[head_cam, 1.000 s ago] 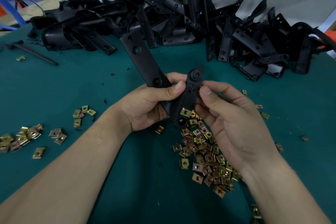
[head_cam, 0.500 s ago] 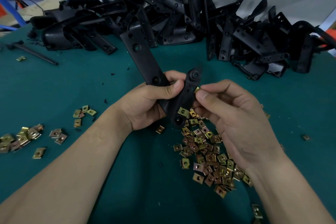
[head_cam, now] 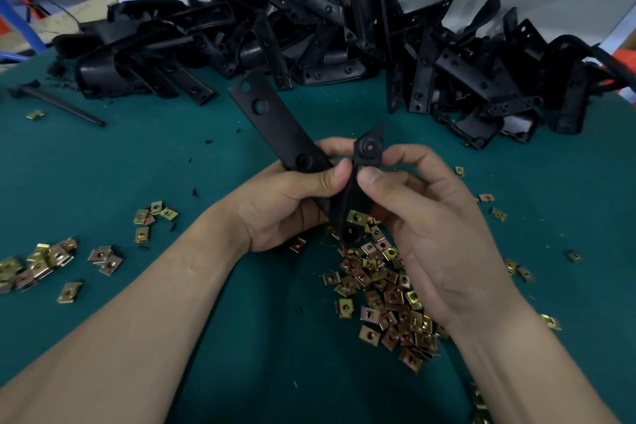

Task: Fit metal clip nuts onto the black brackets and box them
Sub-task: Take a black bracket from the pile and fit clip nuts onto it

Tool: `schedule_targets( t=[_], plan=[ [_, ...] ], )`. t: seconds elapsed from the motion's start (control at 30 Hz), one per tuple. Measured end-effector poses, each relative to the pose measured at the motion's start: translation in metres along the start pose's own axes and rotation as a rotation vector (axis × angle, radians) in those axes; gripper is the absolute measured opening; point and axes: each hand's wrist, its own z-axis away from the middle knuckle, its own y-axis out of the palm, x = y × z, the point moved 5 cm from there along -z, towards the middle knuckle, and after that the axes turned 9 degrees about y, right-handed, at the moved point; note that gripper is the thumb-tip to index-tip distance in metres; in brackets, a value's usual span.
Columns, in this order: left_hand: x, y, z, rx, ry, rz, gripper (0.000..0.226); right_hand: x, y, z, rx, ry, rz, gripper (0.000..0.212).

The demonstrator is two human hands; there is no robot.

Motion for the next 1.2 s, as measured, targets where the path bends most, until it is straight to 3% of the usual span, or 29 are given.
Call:
schedule_targets(
  t=[0.17, 0.3, 0.57, 0.73, 0.87, 1.1, 1.2],
  plan=[
    [-0.005, -0.006, -0.003, -0.098, 0.053, -0.031, 0.036, -0.002, 0.000, -0.001, -0.025, -0.012, 0.128, 0.023],
    [-0.008, -0.010, -0.003, -0.191, 0.076, -0.071, 0.014, -0.008, 0.001, -0.002, -0.063, -0.017, 0.264, 0.035],
    [-0.007, -0.013, -0.004, -0.280, 0.136, -0.046, 0.002, -0.007, -0.006, -0.003, -0.151, -0.049, 0.347, 0.053],
    [-0.007, -0.009, -0.003, -0.250, 0.090, -0.045, 0.016, -0.001, -0.001, -0.004, -0.121, 0.001, 0.210, 0.041],
    [-0.011, -0.007, 0.000, -0.204, 0.026, 0.000, 0.036, 0.014, 0.000, -0.002, -0.124, 0.009, 0.343, 0.036],
    [-0.005, 0.010, 0.001, -0.084, -0.035, 0.020, 0.038, 0.039, -0.004, 0.013, -0.216, 0.085, 0.565, 0.049],
    [-0.010, 0.019, -0.003, -0.201, 0.067, -0.106, 0.049, 0.055, -0.021, 0.041, -0.311, 0.028, 0.553, 0.043]
  ],
)
